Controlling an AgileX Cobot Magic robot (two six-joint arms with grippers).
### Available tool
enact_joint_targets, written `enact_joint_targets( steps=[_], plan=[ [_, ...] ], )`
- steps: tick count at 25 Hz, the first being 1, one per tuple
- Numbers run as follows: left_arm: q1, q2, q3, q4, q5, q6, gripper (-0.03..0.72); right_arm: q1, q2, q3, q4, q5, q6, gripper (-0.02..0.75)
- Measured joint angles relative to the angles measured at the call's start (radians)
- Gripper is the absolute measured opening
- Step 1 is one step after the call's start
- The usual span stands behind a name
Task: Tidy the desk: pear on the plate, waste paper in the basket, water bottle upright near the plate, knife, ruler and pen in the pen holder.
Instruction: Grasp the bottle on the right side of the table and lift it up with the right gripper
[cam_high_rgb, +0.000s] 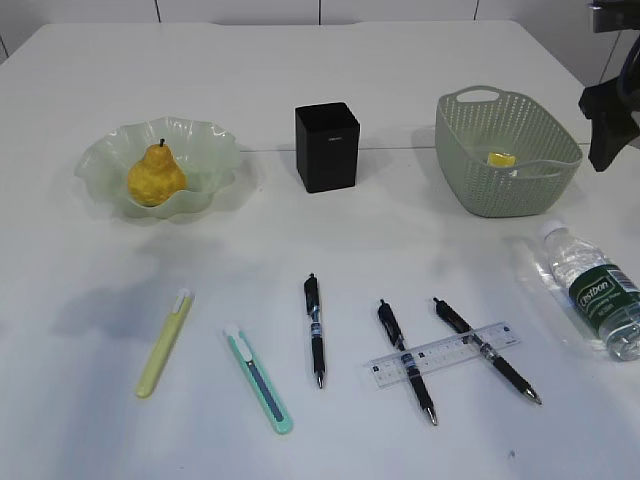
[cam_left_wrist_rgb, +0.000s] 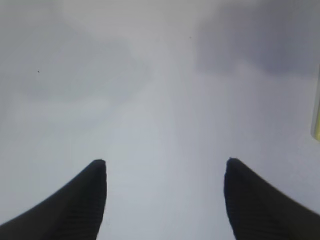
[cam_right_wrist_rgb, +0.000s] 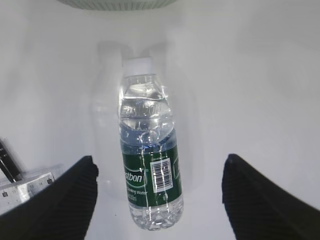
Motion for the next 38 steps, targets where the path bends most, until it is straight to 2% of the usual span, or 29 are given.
enact_joint_targets(
  steps=[8, 14, 20, 31, 38],
  plan=[
    [0.000, 0.000, 0.000, 0.000, 0.002, 0.000, 0.521, 0.000, 0.047, 0.002, 0.015, -0.002, -0.046, 0.574],
    [0.000, 0.000, 0.000, 0.005, 0.004, 0.000, 0.521, 0.000, 0.094, 0.004, 0.095, -0.007, -0.046, 0.574],
    [0.000, 0.000, 0.000, 0.006, 0.005, 0.000, 0.521, 0.000, 0.132, 0.004, 0.057, -0.014, -0.046, 0.573],
    [0.000, 0.000, 0.000, 0.006, 0.014, 0.000, 0.521, 0.000, 0.148, 0.005, 0.054, -0.016, -0.043, 0.572],
    [0.000, 0.000, 0.000, 0.015, 0.016, 0.000, 0.521, 0.000, 0.148, 0.005, 0.052, -0.017, 0.026, 0.577]
  ],
)
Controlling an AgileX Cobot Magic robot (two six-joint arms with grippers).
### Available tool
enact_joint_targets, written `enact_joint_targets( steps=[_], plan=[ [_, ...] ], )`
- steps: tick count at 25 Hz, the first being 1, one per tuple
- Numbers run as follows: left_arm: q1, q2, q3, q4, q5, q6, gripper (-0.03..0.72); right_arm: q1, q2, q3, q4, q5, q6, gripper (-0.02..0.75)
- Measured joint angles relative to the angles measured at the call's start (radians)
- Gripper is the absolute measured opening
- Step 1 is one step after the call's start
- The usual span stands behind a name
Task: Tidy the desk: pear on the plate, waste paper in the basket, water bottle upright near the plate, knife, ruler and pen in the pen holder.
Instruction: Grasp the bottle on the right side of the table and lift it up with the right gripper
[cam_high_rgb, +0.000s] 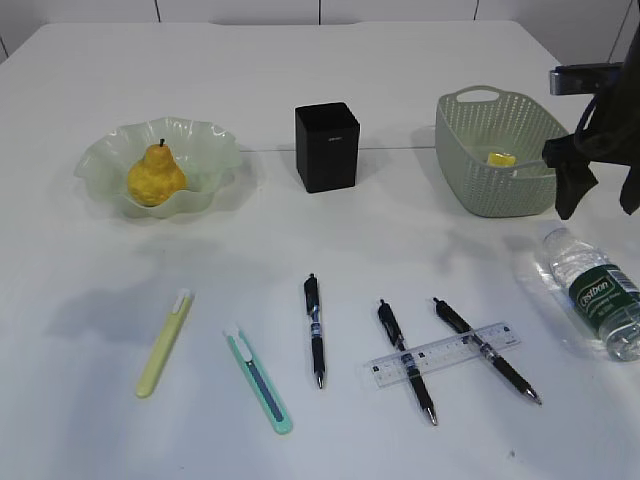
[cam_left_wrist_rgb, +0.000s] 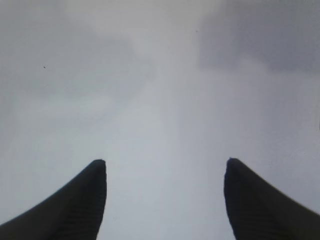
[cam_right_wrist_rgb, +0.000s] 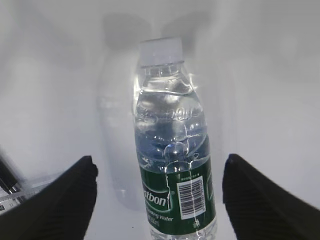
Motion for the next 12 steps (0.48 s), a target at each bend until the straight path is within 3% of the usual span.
enact_joint_targets(
  steps=[12],
  plan=[
    [0.000, 0.000, 0.000, 0.013, 0.002, 0.000, 0.521, 0.000, 0.048, 0.000, -0.025, -0.002, 0.015, 0.594]
  ],
)
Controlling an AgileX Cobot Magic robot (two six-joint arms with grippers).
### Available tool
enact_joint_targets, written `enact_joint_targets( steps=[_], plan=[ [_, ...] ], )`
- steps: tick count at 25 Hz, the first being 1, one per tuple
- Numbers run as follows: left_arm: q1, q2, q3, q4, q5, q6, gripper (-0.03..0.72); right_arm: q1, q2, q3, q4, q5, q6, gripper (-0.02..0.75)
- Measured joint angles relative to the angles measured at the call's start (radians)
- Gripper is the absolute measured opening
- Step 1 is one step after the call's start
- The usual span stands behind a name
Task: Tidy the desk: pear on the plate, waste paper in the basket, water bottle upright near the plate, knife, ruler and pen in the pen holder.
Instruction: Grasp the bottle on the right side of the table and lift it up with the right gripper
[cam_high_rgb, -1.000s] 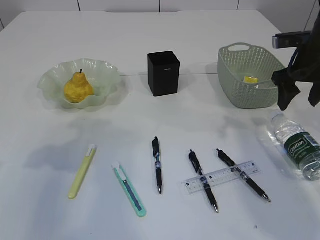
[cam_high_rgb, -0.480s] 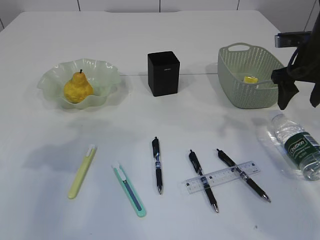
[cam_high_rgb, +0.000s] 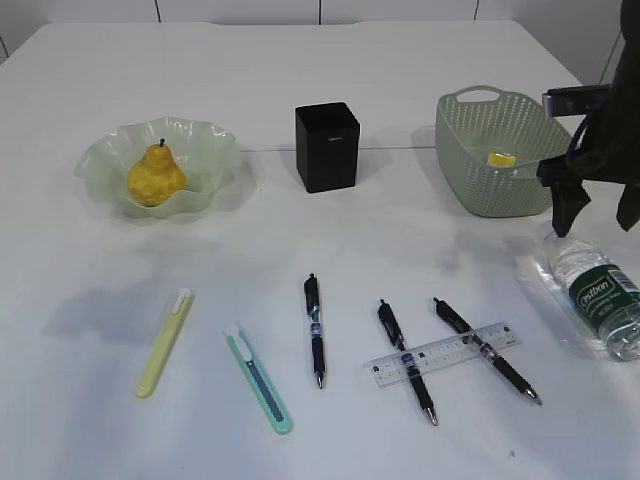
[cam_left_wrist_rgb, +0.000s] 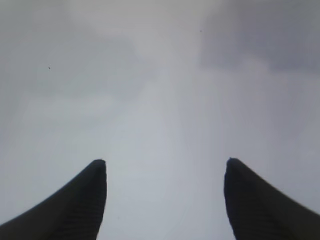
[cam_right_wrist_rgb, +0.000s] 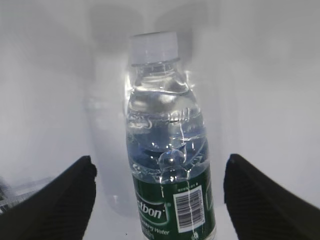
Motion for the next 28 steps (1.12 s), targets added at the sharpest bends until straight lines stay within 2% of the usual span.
enact_joint_targets(
  steps=[28],
  plan=[
    [0.000, 0.000, 0.000, 0.011, 0.032, 0.000, 0.520, 0.000, 0.144, 0.000, -0.015, -0.011, -0.014, 0.596]
  ],
)
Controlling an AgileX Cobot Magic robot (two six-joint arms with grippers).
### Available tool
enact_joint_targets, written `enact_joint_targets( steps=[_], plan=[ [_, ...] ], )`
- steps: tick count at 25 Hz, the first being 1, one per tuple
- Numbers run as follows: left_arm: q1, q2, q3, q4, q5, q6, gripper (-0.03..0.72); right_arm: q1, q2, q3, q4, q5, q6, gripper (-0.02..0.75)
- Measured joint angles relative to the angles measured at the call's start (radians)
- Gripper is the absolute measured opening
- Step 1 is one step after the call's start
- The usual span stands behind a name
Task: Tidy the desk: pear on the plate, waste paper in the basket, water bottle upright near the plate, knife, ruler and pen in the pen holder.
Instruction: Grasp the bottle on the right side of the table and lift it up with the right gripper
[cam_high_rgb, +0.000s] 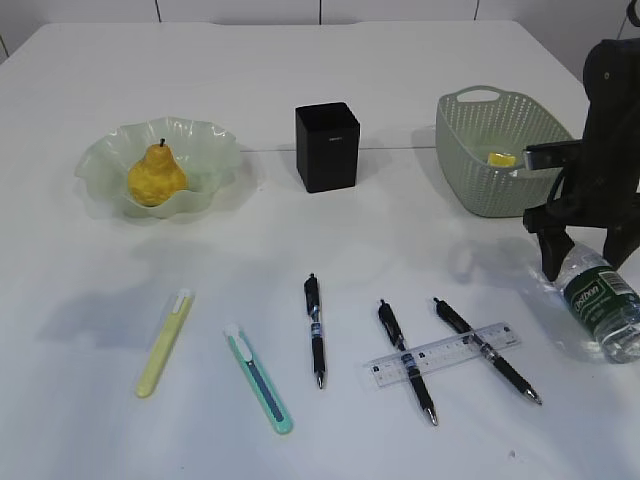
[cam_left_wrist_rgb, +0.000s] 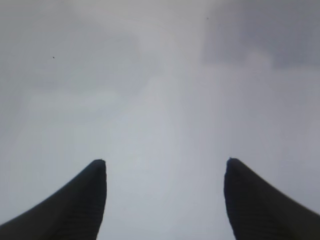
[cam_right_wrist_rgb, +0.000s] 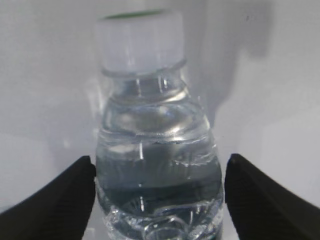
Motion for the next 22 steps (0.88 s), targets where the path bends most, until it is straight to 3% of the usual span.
enact_joint_targets(
  steps=[22],
  plan=[
    [0.000, 0.000, 0.000, 0.008, 0.002, 0.000, 0.521, 0.000, 0.032, 0.000, -0.001, -0.002, 0.000, 0.593]
  ],
)
